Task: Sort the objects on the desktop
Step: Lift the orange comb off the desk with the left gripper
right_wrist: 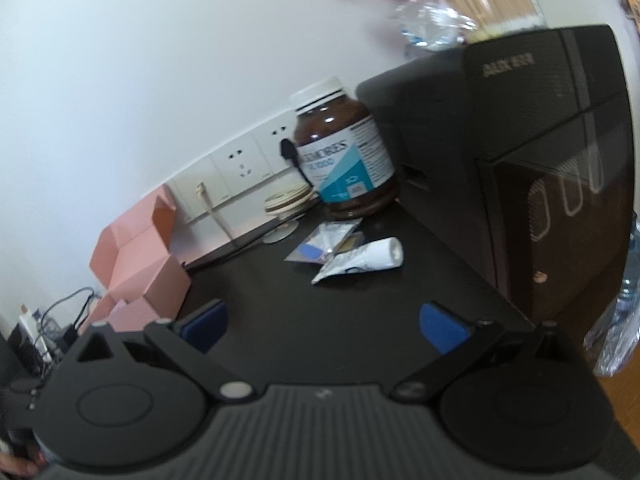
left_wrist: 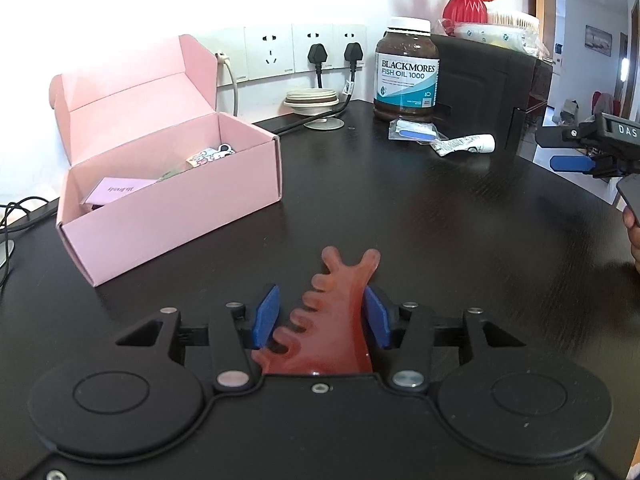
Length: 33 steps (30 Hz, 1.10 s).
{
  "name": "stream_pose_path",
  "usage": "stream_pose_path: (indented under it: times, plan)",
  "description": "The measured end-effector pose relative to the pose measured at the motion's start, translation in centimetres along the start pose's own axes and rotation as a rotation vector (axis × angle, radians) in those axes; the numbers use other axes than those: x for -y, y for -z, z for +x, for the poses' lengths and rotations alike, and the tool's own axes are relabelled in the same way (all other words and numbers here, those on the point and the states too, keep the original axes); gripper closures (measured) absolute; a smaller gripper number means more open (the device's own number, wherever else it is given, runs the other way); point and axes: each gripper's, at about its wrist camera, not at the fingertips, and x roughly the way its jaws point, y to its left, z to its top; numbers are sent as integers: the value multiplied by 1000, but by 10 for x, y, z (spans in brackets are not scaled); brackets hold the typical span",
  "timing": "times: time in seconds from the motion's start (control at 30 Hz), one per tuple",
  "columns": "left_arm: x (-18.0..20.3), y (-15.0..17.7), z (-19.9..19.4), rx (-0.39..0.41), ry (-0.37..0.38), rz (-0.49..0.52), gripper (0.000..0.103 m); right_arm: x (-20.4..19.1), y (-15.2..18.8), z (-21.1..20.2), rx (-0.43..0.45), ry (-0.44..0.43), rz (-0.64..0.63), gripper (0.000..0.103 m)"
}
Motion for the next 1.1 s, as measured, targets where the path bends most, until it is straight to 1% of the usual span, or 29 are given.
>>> stream_pose_path:
  times: [0.07, 0.1, 0.17, 0.33, 0.43, 0.47, 0.5, 0.63, 0.77, 0.9, 1.0, 1.1]
  plan:
    - [0, -1, 1, -2, -3, 2, 53, -3, 1, 0, -3, 2, -18, 1]
    - [-1, -1, 2, -3, -4, 1, 50, -4, 1, 1, -5, 4, -23, 1]
    - [-2, -1, 2, -5, -6, -3, 48, -6, 1, 1, -8, 5, -30, 1]
    - [-3, 1, 0, -3, -3, 6, 49, -5, 1, 1, -9, 1, -23, 1]
    - [-4, 1, -1, -2, 10, 5, 52, -3, 0, 1, -6, -2, -15, 1]
    - [-3, 1, -1, -3, 17, 5, 56, -3, 0, 1, -4, -3, -12, 1]
    - [-3, 1, -2, -4, 25, 8, 64, -2, 0, 1, -2, -4, -11, 1]
    - [2, 3, -5, 0, 38, 18, 66, -1, 0, -1, 5, -8, 0, 1]
    - [-2, 4, -8, 2, 40, -37, 66, 3, -1, -1, 8, -18, 17, 1]
    - [-7, 5, -13, 22, -4, -69, 66, 5, -1, -2, 11, -27, 29, 1]
    - [-11, 5, -19, 56, -29, -95, 67, 5, -1, -2, 13, -33, 28, 1]
    - [-14, 4, -25, 99, -66, -100, 67, 5, -1, -2, 12, -36, 26, 1]
